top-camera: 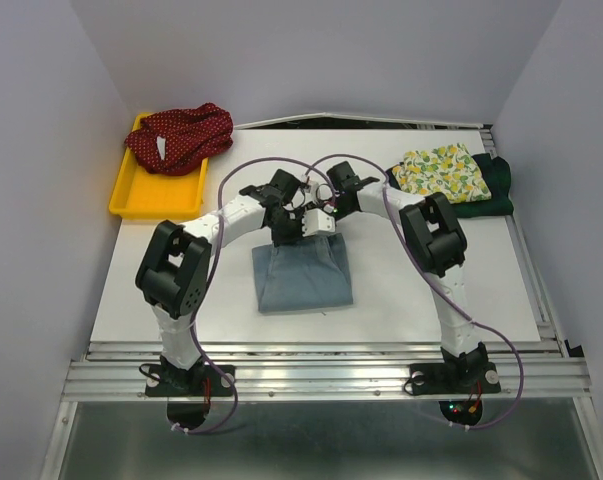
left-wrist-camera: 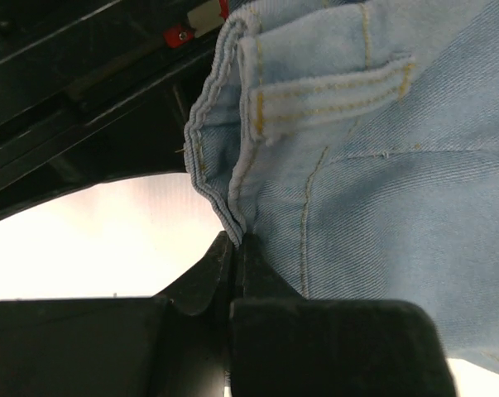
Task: Fold and stack the skirts
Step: Fold the skirt, then neatly place the folded skirt to the corner
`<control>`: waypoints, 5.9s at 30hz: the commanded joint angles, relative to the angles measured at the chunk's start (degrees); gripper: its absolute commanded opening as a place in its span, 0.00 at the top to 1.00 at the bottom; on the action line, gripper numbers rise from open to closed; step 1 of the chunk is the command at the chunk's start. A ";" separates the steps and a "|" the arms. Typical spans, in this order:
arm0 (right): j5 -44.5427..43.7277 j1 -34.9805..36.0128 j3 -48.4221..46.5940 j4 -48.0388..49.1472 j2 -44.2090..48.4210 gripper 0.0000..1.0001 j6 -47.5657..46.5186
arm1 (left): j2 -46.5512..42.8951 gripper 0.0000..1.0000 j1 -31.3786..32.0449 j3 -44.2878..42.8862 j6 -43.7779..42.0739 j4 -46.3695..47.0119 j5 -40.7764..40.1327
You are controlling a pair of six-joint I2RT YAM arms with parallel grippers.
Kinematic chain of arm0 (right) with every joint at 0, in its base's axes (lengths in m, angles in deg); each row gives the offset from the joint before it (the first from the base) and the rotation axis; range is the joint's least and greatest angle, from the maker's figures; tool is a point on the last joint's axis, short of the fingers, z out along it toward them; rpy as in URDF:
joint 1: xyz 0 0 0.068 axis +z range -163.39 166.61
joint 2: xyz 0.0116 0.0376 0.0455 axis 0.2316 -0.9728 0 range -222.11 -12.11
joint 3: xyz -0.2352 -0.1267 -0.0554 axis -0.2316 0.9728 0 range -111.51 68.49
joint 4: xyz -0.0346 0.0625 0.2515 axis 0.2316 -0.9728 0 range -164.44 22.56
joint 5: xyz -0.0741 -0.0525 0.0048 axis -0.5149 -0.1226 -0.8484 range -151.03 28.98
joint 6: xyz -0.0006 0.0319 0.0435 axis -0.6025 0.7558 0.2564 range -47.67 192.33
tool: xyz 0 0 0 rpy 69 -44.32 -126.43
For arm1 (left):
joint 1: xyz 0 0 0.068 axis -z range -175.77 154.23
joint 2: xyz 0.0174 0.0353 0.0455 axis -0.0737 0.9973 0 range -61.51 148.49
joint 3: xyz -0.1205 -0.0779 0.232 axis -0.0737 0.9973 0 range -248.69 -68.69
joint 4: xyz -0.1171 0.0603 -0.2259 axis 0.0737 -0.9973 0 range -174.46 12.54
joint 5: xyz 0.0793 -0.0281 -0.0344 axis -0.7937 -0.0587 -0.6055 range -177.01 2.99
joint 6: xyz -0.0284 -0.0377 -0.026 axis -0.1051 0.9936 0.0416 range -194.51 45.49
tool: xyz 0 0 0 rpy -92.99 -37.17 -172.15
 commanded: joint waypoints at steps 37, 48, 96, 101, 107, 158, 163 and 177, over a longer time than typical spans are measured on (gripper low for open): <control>-6.90 -12.28 0.16 -9.44 23.56 0.50 12.99 | -3.62 0.51 -10.95 -15.45 22.40 3.34 6.95; 8.04 -6.49 23.63 12.79 33.94 0.44 29.95 | -16.02 0.53 -13.15 6.92 44.04 8.26 27.69; 1.73 -2.43 32.25 19.66 13.99 0.48 28.74 | 4.53 0.57 -24.31 21.10 48.27 14.07 33.41; -0.57 -3.58 32.17 15.97 16.96 0.51 24.78 | 3.68 0.57 -25.29 18.90 43.96 11.34 34.81; -0.30 -3.58 29.00 12.36 31.00 0.42 25.03 | -12.75 0.55 -20.19 14.60 34.39 5.02 28.42; -1.45 -12.11 45.70 33.70 24.01 0.00 47.08 | -16.90 1.00 18.31 23.82 21.19 28.22 -17.75; 0.49 -10.09 45.18 40.21 21.37 0.00 51.31 | -18.75 1.00 17.61 23.82 20.32 27.25 -13.18; -7.68 -7.36 44.19 53.04 15.30 0.00 62.20 | -16.64 1.00 15.41 21.02 23.30 27.60 -10.80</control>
